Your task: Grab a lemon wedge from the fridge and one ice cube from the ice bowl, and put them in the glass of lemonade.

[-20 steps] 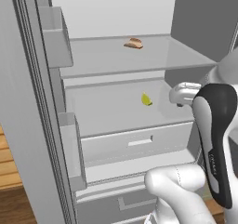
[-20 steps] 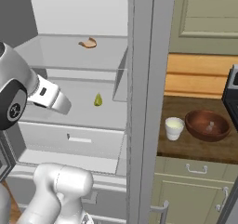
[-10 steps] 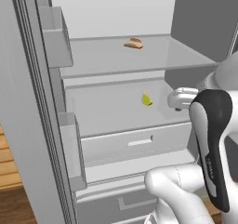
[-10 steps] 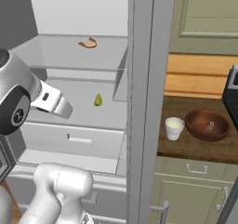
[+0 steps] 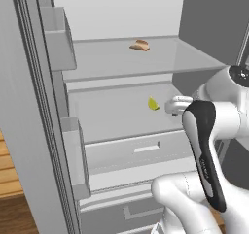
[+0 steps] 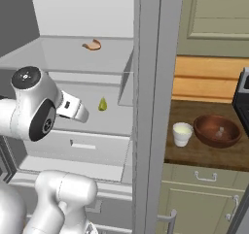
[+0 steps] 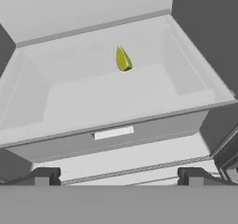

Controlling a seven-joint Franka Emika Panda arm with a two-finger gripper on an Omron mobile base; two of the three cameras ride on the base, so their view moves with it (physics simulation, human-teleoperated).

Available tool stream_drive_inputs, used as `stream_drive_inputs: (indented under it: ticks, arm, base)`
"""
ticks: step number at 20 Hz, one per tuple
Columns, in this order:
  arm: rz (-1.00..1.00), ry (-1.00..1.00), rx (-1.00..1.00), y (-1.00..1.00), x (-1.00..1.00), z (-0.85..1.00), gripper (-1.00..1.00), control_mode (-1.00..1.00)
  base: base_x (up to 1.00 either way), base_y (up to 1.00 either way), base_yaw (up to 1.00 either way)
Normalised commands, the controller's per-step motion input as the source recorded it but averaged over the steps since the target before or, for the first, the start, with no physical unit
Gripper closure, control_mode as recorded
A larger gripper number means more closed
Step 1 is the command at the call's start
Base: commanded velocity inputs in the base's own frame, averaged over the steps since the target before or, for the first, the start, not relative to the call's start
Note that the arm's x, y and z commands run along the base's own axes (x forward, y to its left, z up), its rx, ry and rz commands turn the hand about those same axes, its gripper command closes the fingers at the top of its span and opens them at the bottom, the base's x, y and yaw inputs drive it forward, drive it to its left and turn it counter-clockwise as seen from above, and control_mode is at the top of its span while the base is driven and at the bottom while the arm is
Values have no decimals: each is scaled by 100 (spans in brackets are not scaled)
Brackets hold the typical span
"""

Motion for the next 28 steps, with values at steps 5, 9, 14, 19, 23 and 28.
stream_drive_inputs:
  ticks: [5,9,14,19,23,28]
  arm:
    - [0,0,-7,0,79,-2,-100,-100]
    - [0,6,-4,0,61,0,-100,-100]
    - [0,8,-1,0,30,-17,-100,-100]
    - [0,2,0,0,31,-44,-100,-100]
    - [0,0,0,-12,40,-41,-100,-100]
    - [0,0,0,-22,40,-43,-100,-100]
  base:
    - [0,0,0]
    - [0,0,0]
    - [0,0,0]
    - [0,0,0]
    - [0,0,0]
    - [0,0,0]
